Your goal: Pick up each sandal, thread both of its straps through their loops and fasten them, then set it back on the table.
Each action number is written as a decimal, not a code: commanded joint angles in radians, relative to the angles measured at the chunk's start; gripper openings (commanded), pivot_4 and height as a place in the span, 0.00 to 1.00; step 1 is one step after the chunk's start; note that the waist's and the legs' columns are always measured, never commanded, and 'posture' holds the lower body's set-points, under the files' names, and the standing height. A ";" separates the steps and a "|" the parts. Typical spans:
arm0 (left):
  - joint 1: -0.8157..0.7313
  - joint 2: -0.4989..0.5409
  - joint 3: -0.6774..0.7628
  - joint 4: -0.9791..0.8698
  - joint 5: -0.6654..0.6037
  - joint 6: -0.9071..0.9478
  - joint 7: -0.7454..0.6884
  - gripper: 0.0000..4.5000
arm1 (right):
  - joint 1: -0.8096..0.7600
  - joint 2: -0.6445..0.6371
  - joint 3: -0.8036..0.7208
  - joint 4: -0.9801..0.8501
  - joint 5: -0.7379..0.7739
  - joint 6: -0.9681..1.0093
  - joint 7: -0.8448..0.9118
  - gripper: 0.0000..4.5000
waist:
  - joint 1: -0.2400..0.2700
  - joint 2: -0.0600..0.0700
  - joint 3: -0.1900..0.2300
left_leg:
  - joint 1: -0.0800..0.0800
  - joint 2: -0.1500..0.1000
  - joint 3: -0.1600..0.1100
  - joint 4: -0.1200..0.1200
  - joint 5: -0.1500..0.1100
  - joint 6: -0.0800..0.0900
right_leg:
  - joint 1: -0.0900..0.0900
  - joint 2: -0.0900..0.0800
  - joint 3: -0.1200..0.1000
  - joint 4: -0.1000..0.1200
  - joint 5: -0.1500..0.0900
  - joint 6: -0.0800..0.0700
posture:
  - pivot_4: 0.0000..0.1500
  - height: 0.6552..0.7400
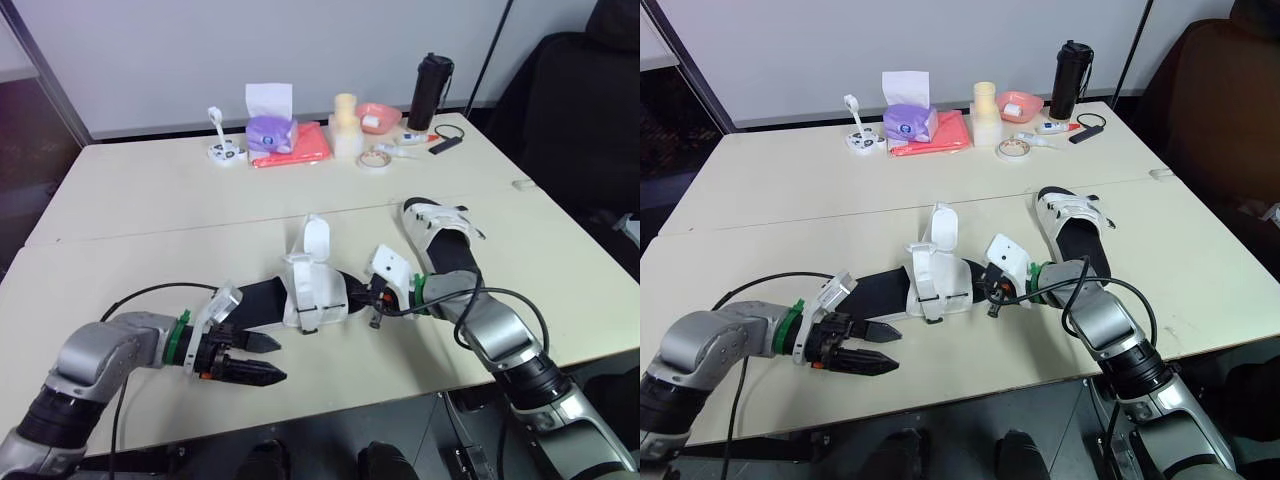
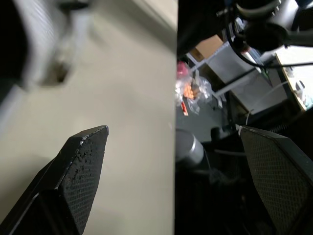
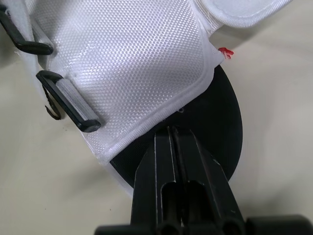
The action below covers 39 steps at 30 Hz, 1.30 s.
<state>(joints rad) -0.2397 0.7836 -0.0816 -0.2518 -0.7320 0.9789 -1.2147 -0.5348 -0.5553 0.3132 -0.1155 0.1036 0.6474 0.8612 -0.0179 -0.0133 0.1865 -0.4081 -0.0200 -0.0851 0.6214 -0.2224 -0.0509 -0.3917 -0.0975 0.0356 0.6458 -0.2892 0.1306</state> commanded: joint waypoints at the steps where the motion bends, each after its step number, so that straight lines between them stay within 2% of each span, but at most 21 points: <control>1: 0.027 -0.049 0.007 -0.017 0.018 -0.067 0.053 0.99 | 0.012 0.011 0.023 0.002 -0.004 0.007 0.004 0.00 | 0.001 0.000 0.000 | 0.000 0.000 0.000 0.000 0.000 0.000 | 0.000 0.000 0.000 0.000 0.000 0.000 | 1.00 1.00; 8: 0.059 -0.163 -0.027 0.061 0.133 -0.274 0.110 0.99 | 0.014 0.006 0.022 -0.004 -0.007 0.010 0.008 0.00 | 0.001 0.000 0.000 | 0.000 0.000 0.000 0.000 0.000 0.000 | -0.001 0.000 0.000 0.000 0.000 0.000 | 1.00 1.00; 22: 0.102 -0.267 -0.041 0.116 0.259 -0.534 0.168 0.99 | 0.021 0.005 0.022 -0.014 -0.008 0.016 0.007 0.00 | 0.004 0.000 0.000 | 0.000 0.000 0.000 0.000 0.000 0.000 | 0.000 0.000 0.000 0.000 0.000 0.000 | 1.00 1.00; 39: 0.167 -0.279 -0.029 0.044 0.308 -0.654 0.242 0.99 | 0.012 0.007 0.025 -0.005 -0.010 0.013 0.012 0.00 | 0.003 0.000 0.000 | 0.000 0.000 0.000 0.000 0.000 0.000 | 0.000 0.000 0.000 0.000 0.000 0.000 | 1.00 1.00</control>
<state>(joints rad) -0.0767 0.5086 -0.1330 -0.1725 -0.4235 0.3534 -0.9804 -0.5290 -0.5514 0.3118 -0.1205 0.1004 0.6495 0.8643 -0.0149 -0.0130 0.1862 -0.4081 -0.0200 -0.0851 0.6214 -0.2224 -0.0509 -0.3918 -0.0976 0.0356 0.6456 -0.2889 0.1309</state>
